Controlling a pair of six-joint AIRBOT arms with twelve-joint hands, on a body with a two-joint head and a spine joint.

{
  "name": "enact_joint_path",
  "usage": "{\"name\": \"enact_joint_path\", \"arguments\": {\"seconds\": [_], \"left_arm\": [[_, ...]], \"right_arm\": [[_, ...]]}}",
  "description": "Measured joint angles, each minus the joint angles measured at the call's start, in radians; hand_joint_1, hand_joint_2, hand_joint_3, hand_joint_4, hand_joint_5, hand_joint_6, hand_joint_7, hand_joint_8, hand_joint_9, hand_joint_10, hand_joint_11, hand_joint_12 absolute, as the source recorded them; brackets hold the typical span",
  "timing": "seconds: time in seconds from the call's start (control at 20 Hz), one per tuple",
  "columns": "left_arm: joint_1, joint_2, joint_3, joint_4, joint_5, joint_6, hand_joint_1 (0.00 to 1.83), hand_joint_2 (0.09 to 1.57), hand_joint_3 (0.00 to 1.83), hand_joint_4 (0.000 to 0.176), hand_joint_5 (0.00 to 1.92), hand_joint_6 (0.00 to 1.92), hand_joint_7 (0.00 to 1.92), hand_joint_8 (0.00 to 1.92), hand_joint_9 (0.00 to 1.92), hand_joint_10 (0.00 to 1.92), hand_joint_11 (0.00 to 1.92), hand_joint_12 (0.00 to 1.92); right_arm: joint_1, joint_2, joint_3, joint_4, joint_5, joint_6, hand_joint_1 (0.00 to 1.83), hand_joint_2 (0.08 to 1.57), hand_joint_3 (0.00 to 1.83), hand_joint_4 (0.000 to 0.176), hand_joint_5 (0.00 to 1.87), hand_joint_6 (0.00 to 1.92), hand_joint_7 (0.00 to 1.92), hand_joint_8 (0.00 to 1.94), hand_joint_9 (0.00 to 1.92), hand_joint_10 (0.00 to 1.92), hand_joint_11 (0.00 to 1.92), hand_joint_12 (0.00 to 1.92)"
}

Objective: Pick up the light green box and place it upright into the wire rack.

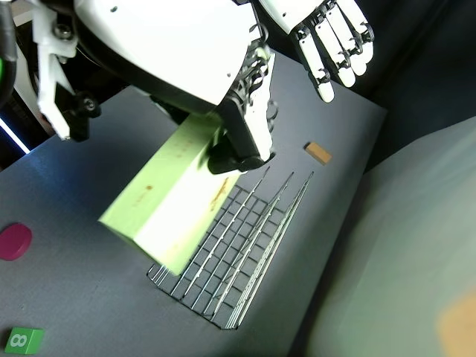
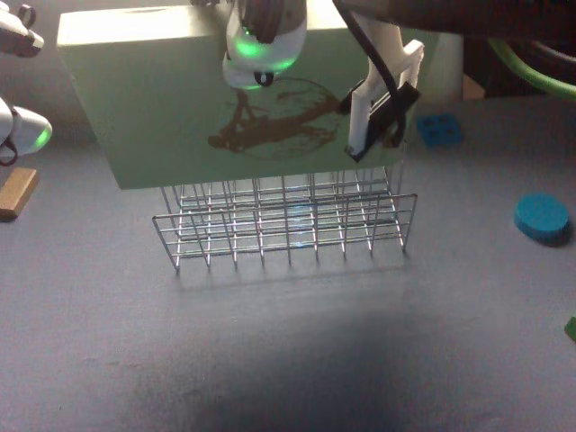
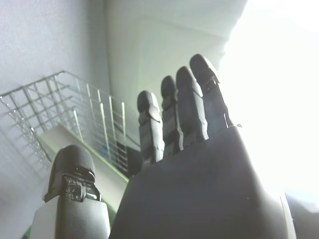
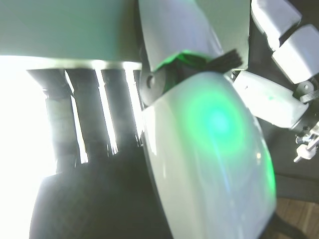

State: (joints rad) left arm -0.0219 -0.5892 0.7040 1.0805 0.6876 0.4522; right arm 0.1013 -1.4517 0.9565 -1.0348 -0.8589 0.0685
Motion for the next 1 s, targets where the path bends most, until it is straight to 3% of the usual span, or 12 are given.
{"name": "enact_joint_path", "arguments": {"seconds": [0.55,1.0], "left_arm": [[0.002,0.0,0.0,0.0,0.005,0.003,0.15,1.25,0.0,0.074,0.31,0.0,0.25,0.01,0.18,0.0,0.0,0.53],[0.002,0.0,0.0,0.0,0.005,0.007,0.16,1.25,0.0,0.073,0.36,0.01,0.27,0.0,0.18,0.0,0.0,0.64]], "right_arm": [[-0.075,-0.024,0.051,-0.052,0.01,0.037,1.21,1.15,0.0,0.0,0.85,1.07,0.98,1.13,0.84,1.12,0.71,1.49],[-0.145,-0.053,0.066,-0.088,0.024,0.06,1.21,1.15,0.0,0.0,0.86,1.07,0.98,1.13,0.84,1.12,0.71,1.49]]}}
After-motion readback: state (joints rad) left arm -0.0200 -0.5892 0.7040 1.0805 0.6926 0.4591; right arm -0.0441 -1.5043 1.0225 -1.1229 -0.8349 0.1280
